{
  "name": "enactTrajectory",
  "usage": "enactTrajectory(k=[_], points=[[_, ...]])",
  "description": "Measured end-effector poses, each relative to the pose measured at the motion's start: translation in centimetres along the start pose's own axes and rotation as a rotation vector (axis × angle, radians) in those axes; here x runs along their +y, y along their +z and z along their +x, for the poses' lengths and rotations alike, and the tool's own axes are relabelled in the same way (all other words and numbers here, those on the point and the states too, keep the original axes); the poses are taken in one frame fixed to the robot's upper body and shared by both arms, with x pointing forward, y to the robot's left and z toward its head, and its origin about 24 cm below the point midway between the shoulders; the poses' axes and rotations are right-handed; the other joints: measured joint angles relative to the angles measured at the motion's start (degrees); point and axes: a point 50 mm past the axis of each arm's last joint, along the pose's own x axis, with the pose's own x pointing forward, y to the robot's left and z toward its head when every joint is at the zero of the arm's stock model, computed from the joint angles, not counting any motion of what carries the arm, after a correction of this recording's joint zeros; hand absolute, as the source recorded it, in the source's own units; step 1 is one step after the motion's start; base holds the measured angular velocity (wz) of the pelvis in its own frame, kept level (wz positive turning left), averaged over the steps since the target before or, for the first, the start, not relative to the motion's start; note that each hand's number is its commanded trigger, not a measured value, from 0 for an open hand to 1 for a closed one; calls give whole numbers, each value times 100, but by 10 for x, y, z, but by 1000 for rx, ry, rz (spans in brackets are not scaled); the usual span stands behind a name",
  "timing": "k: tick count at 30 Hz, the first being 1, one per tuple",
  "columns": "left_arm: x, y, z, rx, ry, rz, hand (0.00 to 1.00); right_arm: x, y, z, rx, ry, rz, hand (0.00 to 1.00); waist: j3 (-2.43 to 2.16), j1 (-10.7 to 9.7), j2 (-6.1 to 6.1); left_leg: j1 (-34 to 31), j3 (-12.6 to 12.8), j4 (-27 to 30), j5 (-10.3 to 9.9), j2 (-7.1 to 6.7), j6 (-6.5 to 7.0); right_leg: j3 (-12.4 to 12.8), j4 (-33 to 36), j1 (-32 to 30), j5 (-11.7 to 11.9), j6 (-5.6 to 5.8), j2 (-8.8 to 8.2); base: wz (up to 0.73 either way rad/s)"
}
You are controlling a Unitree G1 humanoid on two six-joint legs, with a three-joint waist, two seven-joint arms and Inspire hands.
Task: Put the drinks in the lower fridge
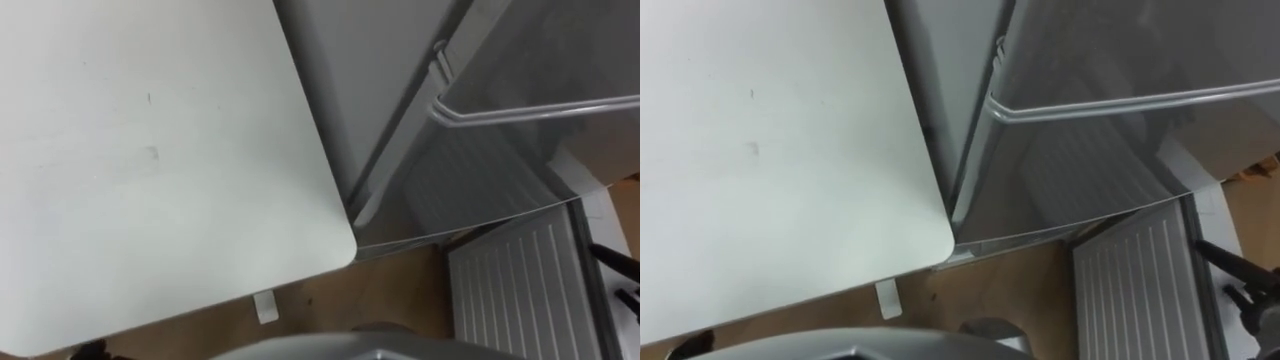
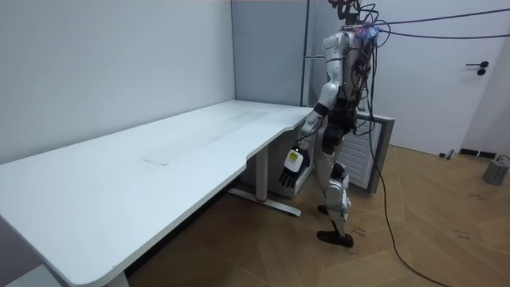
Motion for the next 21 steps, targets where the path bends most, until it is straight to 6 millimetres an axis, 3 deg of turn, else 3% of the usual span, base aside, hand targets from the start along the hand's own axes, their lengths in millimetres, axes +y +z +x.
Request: enactTrajectory(k=[5,10,12,13,15,17,21], points=[[4,5,2,-7,3,5,0,-2,-2,0,4,-8,-27,0,8,25,-5,-25,99,16,0,14,0,44,29,-92,29,-8,10,-4],[7,15,3,-28,9,4,0,2,6,0,-26,-8,-67,0,26,22,23,-216,217,56,-1,-8,4,196,216,-419,34,-4,6,-16],[2,20,3,-45,-8,20,0,8,16,-1,-70,-4,-172,0,51,11,49,-241,337,30,0,-18,5,321,323,-566,26,-2,28,-32],[1,21,3,-51,-13,25,0,9,20,-2,-91,1,-189,0,41,9,41,-257,383,16,2,-19,9,366,329,-602,28,-2,37,-35],[0,23,3,-70,-21,16,0,8,29,-7,-154,-3,-242,0,51,-53,142,-287,509,-3,3,-15,10,434,399,-651,40,-2,54,-24],[0,22,3,-80,-17,16,0,5,32,-9,-185,-18,-273,0,46,-79,162,-305,582,25,5,-11,9,515,448,-740,40,-4,72,-21],[-1,21,3,-77,-22,23,0,6,35,-11,-215,-39,-336,0,96,-229,101,-403,593,56,6,-17,10,547,499,-863,40,-6,68,-7]])
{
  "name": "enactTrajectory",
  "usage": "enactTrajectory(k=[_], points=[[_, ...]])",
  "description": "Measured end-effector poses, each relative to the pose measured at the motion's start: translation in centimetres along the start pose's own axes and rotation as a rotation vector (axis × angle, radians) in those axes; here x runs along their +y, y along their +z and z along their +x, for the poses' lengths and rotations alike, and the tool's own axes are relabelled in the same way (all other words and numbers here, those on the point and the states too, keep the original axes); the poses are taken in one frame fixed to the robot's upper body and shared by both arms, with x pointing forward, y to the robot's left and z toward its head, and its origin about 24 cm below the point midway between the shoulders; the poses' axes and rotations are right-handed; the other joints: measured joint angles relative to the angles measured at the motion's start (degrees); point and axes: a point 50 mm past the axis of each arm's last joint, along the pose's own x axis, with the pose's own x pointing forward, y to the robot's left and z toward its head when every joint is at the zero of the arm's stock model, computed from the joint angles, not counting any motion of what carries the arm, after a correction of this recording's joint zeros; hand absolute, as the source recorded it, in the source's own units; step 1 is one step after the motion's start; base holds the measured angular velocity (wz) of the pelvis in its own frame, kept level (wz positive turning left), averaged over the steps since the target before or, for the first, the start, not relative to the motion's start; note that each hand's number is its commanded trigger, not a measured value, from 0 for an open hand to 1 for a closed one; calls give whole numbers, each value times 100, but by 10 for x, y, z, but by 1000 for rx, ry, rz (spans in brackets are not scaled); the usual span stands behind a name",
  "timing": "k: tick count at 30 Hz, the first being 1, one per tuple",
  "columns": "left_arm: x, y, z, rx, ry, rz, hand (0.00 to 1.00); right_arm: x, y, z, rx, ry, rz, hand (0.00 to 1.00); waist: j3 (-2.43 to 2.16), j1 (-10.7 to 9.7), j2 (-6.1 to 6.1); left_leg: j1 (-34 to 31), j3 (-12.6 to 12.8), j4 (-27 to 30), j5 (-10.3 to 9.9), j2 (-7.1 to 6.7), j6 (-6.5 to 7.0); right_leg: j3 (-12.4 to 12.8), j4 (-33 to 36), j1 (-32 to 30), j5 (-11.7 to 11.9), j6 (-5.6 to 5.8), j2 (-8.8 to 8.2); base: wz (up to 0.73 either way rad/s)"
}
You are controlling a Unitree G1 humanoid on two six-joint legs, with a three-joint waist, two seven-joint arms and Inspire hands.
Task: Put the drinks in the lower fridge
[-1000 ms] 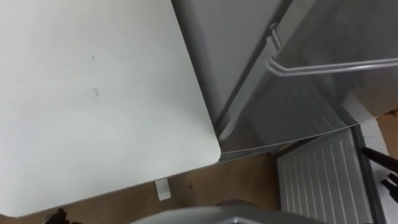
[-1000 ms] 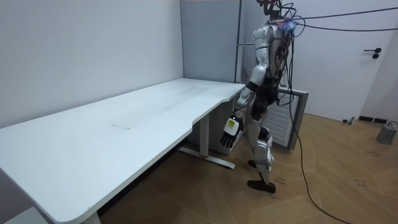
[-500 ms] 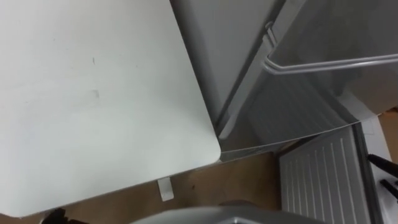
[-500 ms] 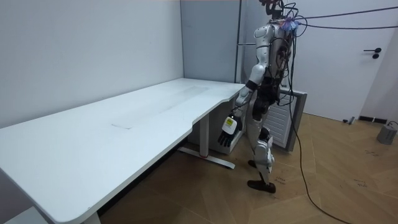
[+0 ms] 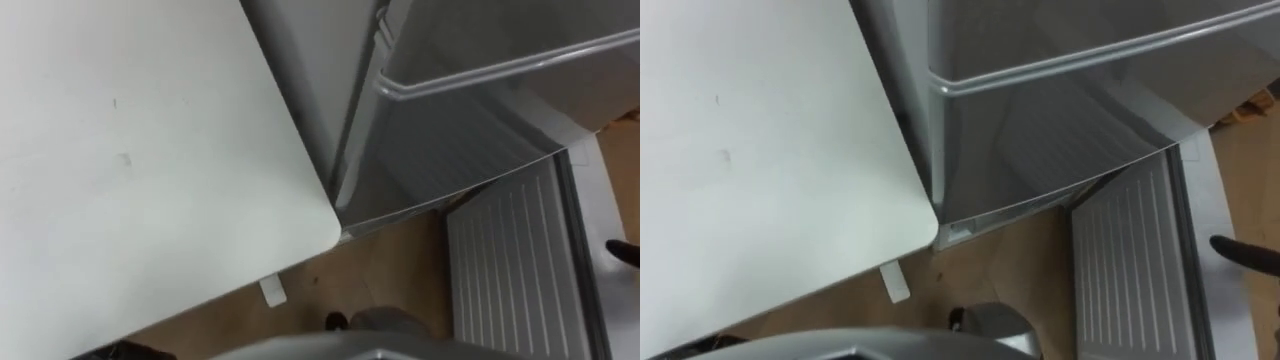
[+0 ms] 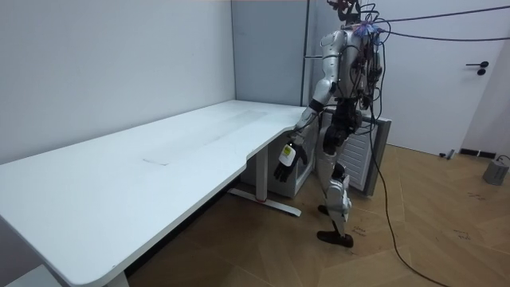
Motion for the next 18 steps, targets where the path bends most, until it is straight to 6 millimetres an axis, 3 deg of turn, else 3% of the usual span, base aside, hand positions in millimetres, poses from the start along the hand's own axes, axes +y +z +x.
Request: enactTrajectory(k=[2,6,14,18], points=[[0,3,1,-4,-1,0,0,-1,3,0,-15,-9,-9,0,8,-16,-47,-9,3,2,1,-12,2,30,-2,-42,-3,0,-4,-5],[-1,3,1,-6,-3,6,0,-1,18,-2,-79,-51,-46,0,-37,-95,-89,-108,0,47,3,-8,5,48,4,-125,11,-3,-36,-1],[-3,4,0,-8,0,11,0,-4,42,-10,-204,-90,-44,0,-49,-233,-35,-256,-39,107,16,-6,22,-21,33,-227,14,-5,-71,5],[-2,4,0,-11,2,11,0,-23,28,-11,-158,-135,59,0,-51,-262,-50,-281,-38,123,17,1,23,-37,0,-224,15,-6,-72,1]])
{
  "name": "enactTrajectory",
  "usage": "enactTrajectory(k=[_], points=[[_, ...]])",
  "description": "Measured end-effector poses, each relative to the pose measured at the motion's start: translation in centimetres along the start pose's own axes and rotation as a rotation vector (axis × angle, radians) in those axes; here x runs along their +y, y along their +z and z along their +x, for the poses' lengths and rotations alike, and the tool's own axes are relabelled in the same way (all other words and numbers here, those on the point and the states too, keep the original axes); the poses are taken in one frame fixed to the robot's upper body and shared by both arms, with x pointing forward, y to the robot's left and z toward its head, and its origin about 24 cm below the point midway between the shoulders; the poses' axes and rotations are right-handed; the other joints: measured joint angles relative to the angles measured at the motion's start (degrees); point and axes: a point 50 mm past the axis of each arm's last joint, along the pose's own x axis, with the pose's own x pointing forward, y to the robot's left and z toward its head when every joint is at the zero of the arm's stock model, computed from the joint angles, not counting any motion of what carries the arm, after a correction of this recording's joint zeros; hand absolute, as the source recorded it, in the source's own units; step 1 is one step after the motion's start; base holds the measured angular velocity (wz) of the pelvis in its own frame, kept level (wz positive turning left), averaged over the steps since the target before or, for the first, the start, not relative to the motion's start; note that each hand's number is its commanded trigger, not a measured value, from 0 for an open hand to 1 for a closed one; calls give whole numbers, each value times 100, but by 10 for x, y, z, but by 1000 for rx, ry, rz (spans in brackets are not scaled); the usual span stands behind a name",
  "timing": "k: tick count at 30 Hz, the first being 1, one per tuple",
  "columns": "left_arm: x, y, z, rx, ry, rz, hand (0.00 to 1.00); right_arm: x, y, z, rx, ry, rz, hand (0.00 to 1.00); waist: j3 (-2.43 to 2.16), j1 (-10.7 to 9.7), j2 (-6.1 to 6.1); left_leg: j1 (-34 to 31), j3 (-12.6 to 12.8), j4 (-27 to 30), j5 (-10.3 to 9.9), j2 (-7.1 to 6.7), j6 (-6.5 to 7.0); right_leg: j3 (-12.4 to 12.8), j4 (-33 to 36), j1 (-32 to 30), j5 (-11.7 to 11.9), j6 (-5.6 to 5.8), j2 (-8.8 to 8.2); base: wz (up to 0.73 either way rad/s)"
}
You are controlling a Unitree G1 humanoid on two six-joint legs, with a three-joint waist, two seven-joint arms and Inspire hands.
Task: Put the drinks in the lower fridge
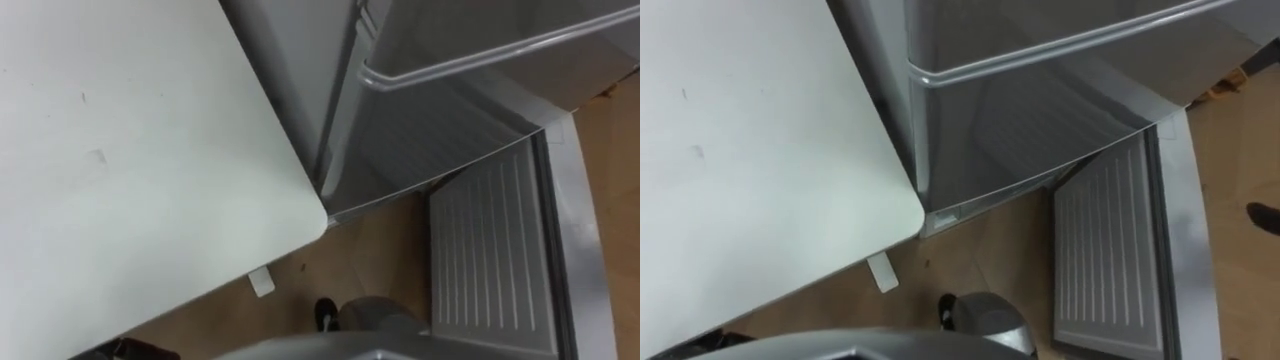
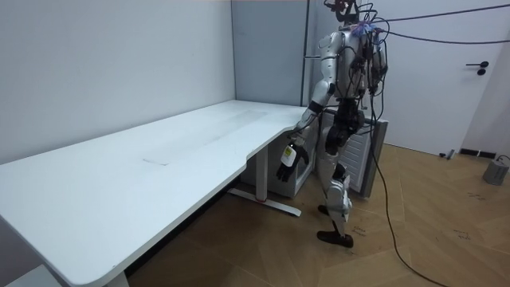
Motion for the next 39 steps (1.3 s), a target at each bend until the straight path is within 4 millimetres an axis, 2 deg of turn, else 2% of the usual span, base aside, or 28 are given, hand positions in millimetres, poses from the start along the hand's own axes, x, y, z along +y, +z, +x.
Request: enactTrajectory(k=[4,7,12,17,22,26,31,34,36,37,39], points=[[0,-4,-2,-1,3,3,0,-15,-26,-1,114,-48,112,0,0,-25,-10,-10,10,3,0,0,0,46,15,-12,0,0,9,-3],[2,-8,-3,2,9,-3,0,-26,-54,-6,231,-80,202,0,3,-65,-7,14,32,3,0,1,0,58,12,4,0,0,14,-1],[3,-13,-2,23,11,-16,0,-37,-94,-18,400,-96,313,0,24,-45,64,93,81,-51,-1,8,-1,76,9,49,5,-7,29,-4],[3,-19,-2,53,9,10,0,-43,-112,-27,472,-84,330,0,32,-54,148,124,45,-106,-1,1,-1,39,11,73,3,-4,21,-1],[3,-11,0,43,-7,-8,0,-40,-127,-35,528,-50,419,0,26,57,173,130,-2,-84,-1,-2,-1,20,-5,96,3,-4,4,4],[0,-4,2,28,-38,23,0,-26,-139,-42,568,27,380,0,6,115,219,116,-8,-19,-1,-1,-2,15,-8,75,4,-5,13,2],[-6,9,5,3,-75,68,0,4,-154,-52,614,154,353,0,38,332,304,98,-15,-27,-2,-5,-2,-18,-2,103,21,-9,4,-1],[-11,19,6,-28,-93,110,0,26,-152,-52,615,264,300,0,72,353,401,75,-85,12,-1,-14,0,-114,-19,98,21,-7,-2,16],[-15,20,6,-43,-106,128,0,45,-144,-48,592,347,285,0,98,391,482,67,-138,-4,1,-24,5,-143,-57,104,25,-2,-9,7],[-16,20,6,-43,-109,129,0,50,-142,-47,585,363,286,0,81,398,550,67,-153,-3,1,-18,5,-148,-74,118,28,-2,-6,5],[-21,19,5,-43,-122,132,0,49,-139,-45,550,365,247,0,92,449,628,69,-174,-10,4,-25,10,-151,-100,155,31,1,-8,0]])
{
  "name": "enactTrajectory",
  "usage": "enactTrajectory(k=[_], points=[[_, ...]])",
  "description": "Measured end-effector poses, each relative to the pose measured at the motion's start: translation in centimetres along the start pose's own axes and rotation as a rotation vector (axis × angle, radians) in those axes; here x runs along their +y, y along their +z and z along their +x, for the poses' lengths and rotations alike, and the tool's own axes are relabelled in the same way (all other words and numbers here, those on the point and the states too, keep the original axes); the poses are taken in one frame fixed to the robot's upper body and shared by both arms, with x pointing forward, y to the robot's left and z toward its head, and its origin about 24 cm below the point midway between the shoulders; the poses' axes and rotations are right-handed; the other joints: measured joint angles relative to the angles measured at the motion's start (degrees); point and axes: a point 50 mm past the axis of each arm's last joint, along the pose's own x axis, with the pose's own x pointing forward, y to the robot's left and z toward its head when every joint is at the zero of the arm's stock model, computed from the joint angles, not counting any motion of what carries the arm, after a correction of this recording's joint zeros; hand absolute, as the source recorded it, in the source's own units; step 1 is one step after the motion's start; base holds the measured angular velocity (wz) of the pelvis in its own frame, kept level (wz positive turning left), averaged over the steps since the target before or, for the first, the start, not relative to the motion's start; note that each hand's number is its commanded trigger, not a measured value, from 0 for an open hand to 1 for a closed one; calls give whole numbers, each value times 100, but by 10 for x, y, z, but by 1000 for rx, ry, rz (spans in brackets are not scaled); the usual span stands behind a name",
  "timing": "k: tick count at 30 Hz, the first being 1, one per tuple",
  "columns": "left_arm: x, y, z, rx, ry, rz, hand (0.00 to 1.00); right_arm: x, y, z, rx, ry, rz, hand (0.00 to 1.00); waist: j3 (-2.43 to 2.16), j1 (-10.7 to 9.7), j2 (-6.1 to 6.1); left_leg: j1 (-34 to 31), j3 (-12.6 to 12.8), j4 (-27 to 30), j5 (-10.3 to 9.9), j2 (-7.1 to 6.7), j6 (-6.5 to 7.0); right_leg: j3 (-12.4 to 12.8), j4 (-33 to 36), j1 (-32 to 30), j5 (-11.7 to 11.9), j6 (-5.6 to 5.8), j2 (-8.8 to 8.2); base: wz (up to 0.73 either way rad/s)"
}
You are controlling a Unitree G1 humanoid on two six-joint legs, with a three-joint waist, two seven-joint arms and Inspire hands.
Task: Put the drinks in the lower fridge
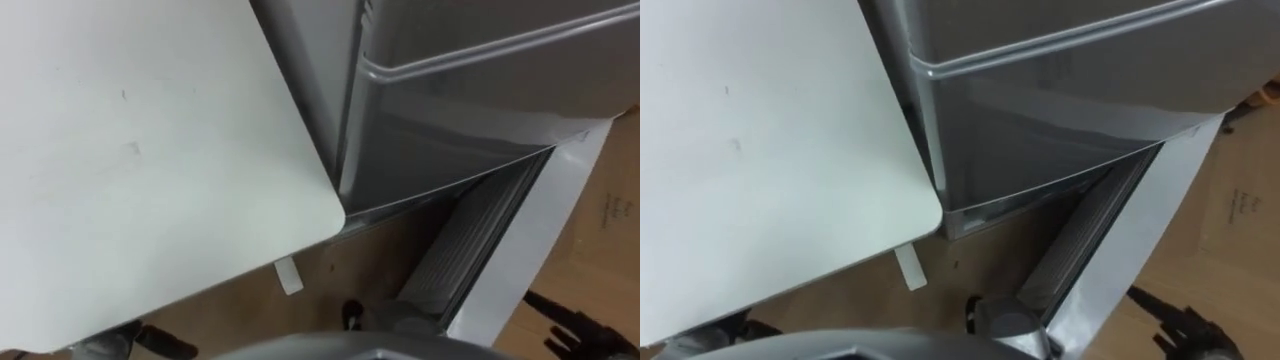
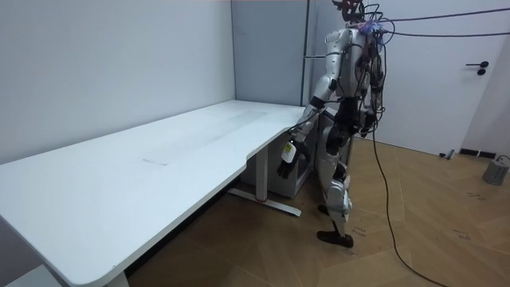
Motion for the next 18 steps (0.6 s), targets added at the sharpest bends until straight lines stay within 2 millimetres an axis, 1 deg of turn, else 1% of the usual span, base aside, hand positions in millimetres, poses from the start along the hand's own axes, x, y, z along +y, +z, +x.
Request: enactTrajectory(k=[3,7,8,9,12,14,16,17,18], points=[[-4,6,1,-13,-11,5,0,5,-7,1,4,16,-20,0,8,48,-43,-6,8,23,1,17,0,6,-1,12,8,-5,-2,-5],[-12,16,2,-40,-33,23,0,14,-8,4,0,38,-45,0,12,113,-63,-1,32,21,1,8,0,41,-5,-9,15,3,4,-6],[-14,19,2,-48,-41,41,0,17,-8,4,4,43,-70,0,14,169,-63,3,38,22,1,10,1,63,-6,-17,31,4,11,-11],[-15,22,2,-57,-44,54,0,19,-6,5,1,43,-94,0,16,218,-58,2,40,26,2,10,1,71,-24,-17,58,7,10,-10],[-16,24,2,-62,-47,58,0,25,1,6,-18,46,-158,0,23,249,-38,-15,39,25,12,20,19,93,-124,-1,151,4,11,-6],[-18,25,2,-65,-52,65,0,28,5,7,-32,49,-177,0,24,255,-12,-20,41,23,20,25,32,106,-116,-15,173,6,11,-8],[-19,25,2,-69,-55,71,0,30,8,7,-44,49,-193,0,19,340,-2,7,126,25,21,23,35,187,-45,-59,174,8,38,-25],[-19,24,2,-68,-56,75,0,36,12,8,-62,63,-229,0,18,414,-4,-16,180,52,15,15,42,205,44,-143,173,7,44,-38],[-20,21,2,-62,-58,78,0,44,17,8,-86,87,-259,0,5,437,-29,-91,172,160,-14,19,60,219,118,-224,177,2,43,-32]])
